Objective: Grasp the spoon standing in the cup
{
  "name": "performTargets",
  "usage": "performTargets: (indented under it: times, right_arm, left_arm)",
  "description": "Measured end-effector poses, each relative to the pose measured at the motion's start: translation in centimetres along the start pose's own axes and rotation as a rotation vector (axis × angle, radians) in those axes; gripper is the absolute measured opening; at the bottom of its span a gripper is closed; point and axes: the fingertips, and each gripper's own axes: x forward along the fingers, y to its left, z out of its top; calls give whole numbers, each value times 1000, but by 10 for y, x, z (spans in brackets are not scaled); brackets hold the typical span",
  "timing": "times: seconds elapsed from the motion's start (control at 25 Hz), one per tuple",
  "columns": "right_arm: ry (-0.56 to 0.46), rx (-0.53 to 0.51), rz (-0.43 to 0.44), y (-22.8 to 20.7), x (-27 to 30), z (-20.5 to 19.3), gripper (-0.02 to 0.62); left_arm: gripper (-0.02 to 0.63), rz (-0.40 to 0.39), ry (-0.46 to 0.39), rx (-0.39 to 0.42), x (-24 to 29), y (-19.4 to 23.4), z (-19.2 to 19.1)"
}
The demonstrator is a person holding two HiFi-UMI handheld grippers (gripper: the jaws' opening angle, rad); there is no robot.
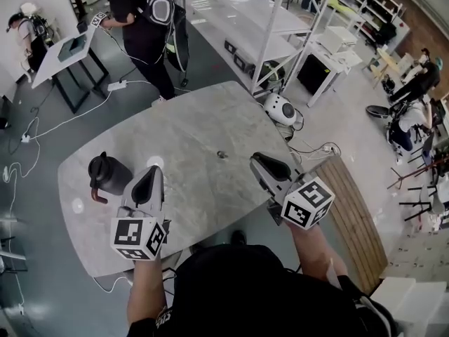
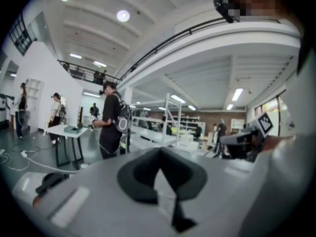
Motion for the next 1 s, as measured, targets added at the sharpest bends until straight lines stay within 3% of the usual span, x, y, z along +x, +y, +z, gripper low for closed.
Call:
performTargets:
  times: [0.4,1.0]
  right_arm:
    - [-9,-34,12,-3,-13,2,34]
    - [-14,-35,55,14,3,1,34]
  left_arm:
    - [9,-71,-21,51,15,-36,21]
    - [9,-82,2,46,14,-28,15]
